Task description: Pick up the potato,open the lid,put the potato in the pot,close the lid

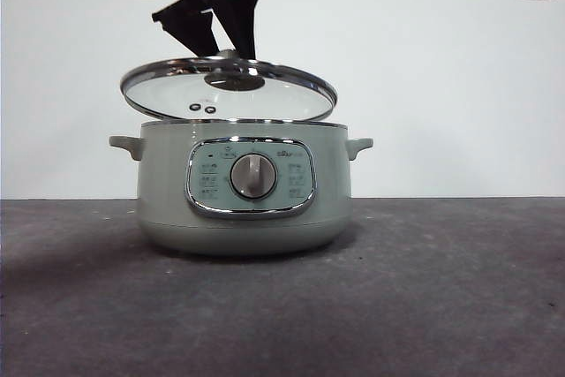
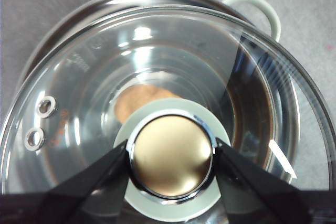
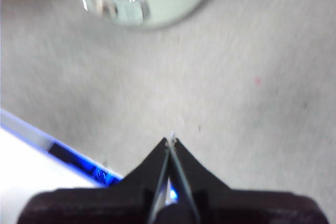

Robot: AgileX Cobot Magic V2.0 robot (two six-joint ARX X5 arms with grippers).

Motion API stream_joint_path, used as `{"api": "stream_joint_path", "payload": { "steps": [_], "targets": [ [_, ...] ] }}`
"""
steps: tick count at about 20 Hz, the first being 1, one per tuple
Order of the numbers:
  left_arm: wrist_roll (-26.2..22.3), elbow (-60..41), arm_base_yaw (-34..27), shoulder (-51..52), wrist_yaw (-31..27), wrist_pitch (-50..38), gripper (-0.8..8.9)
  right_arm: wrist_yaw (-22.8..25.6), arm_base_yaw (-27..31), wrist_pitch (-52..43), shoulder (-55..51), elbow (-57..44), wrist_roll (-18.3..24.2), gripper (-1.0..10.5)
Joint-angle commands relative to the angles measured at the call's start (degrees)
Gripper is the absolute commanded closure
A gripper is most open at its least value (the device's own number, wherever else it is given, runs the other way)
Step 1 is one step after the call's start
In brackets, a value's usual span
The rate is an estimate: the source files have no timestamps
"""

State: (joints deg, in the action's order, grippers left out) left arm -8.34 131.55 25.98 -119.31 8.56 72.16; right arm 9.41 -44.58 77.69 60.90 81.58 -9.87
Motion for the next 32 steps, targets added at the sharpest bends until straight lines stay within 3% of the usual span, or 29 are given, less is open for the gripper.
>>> {"api": "stream_joint_path", "payload": {
  "steps": [1, 18, 32],
  "targets": [
    [0.6, 0.1, 0.5, -0.3, 0.8, -2.2, 8.26, 0.0, -0.1, 1.4, -1.1, -3.7, -0.6, 9.6],
    [0.5, 0.1, 0.7, -6.4, -0.3, -3.8, 8.26, -1.5, -0.1, -1.8, -1.6, -7.4, 0.0, 9.6],
    [-0.6, 0.1, 2.2, -6.7, -8.6, -2.4, 8.26, -1.5, -0.1, -3.0, -1.6, -7.4, 1.0, 9.6]
  ]
}}
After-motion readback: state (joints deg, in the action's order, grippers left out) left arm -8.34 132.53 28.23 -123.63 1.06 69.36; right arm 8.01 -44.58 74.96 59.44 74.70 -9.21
